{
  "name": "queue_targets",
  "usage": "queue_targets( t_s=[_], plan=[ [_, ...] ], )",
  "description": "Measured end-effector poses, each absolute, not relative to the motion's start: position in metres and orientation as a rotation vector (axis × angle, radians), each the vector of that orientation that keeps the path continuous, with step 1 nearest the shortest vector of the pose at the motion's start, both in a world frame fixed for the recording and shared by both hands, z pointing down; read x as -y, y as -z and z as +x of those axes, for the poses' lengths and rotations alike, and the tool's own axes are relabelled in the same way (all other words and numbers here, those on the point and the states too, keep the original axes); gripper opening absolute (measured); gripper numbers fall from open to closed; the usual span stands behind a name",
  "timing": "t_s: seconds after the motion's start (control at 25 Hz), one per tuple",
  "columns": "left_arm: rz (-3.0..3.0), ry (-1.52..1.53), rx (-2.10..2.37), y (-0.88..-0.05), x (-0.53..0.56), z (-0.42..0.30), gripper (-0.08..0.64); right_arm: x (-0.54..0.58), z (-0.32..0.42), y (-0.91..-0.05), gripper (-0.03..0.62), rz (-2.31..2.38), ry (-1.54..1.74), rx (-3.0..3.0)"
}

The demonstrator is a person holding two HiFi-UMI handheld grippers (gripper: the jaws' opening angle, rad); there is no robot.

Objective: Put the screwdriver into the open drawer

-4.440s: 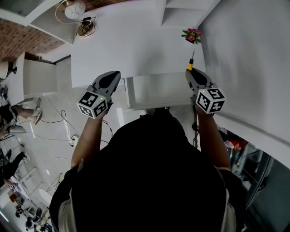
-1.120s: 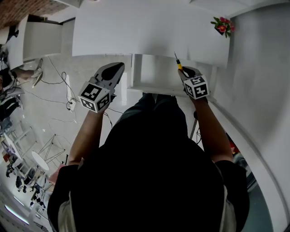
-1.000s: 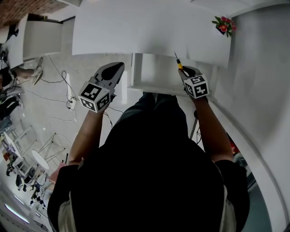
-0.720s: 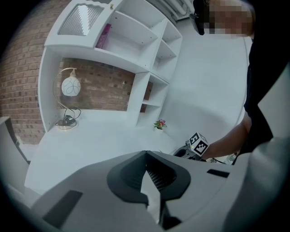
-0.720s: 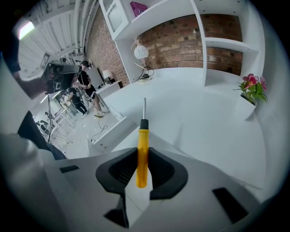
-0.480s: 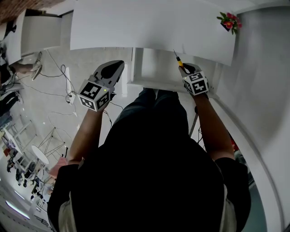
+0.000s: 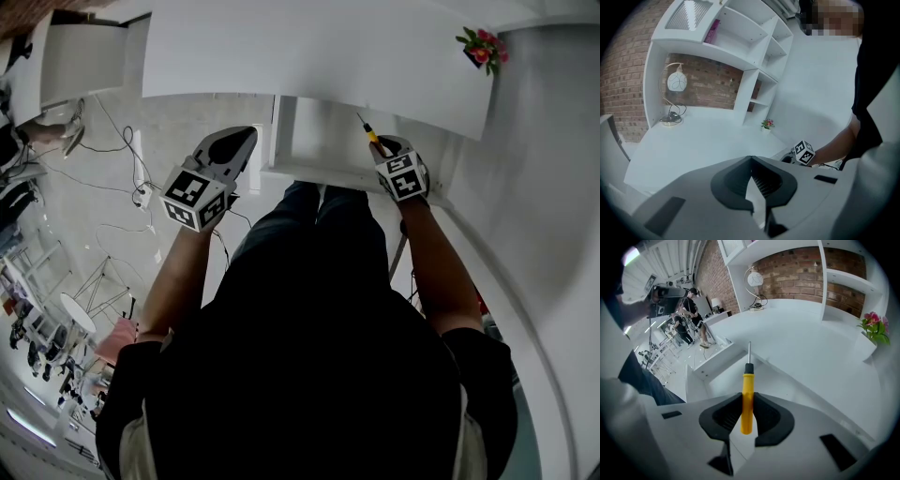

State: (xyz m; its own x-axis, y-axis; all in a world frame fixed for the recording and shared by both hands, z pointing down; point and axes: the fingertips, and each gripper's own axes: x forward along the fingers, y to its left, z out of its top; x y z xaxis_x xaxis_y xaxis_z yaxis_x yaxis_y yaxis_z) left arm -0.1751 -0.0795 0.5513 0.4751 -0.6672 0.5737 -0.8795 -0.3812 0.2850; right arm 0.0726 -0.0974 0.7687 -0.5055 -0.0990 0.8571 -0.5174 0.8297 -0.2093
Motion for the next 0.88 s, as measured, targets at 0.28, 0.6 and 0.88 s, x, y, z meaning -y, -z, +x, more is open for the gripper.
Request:
queue_targets(
  t_s=[0.28, 0.6, 0.88],
  plan=[
    [2.157, -0.508, 1.271, -0.559, 0.074, -0.173, 0.017, 0.091, 0.080, -0.793, 0.083, 0.406, -0.536, 2.014],
    [2.129, -0.521, 1.294, -0.568, 0.069, -0.181, 0.017, 0.084, 0.089, -0.827, 0.083, 0.369, -0.502, 1.968],
    [2.134, -0.519, 1.314, -0.569, 0.062, -0.186, 0.017, 0.077, 0.086, -0.836, 0.083, 0.340, -0.499, 1.936]
  ],
)
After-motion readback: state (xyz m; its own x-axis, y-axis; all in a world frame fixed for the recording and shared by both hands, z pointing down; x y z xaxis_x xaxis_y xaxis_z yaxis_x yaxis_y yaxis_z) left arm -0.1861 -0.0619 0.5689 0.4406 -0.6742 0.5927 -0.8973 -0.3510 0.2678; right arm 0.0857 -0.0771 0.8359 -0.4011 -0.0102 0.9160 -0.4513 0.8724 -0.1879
